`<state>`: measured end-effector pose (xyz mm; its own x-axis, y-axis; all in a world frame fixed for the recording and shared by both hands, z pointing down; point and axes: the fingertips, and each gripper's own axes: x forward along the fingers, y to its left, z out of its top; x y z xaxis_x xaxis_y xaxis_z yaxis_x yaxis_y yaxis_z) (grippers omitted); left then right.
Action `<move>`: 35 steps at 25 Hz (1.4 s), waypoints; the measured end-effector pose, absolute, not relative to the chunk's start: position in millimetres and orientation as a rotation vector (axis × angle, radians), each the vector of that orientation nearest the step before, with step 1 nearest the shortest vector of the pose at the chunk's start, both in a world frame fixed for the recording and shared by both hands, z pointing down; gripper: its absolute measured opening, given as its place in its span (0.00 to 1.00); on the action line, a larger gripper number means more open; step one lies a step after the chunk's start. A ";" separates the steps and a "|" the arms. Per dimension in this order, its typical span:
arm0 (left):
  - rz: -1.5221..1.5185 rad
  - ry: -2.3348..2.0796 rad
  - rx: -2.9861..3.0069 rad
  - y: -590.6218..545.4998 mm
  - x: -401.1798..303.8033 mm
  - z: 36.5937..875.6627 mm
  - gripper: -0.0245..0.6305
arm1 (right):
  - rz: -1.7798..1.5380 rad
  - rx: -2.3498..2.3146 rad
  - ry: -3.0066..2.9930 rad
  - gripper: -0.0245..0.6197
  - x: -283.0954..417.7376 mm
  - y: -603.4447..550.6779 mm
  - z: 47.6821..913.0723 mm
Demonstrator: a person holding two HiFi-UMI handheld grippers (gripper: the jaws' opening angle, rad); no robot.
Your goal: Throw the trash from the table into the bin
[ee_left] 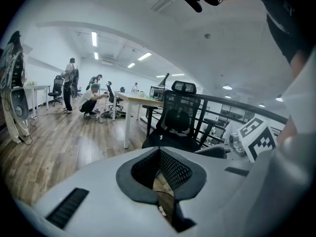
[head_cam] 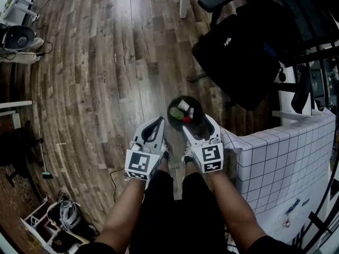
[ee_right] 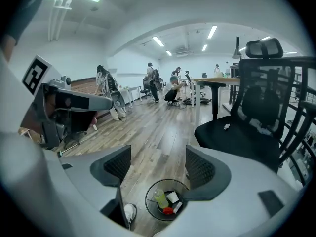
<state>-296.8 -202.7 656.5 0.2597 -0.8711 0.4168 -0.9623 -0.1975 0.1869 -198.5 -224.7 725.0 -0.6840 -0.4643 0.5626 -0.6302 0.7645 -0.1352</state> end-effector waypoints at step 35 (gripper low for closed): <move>0.125 -1.716 2.416 -179.8 -271.2 470.5 0.07 | 0.002 1.088 -2.756 0.07 -197.6 -198.6 473.7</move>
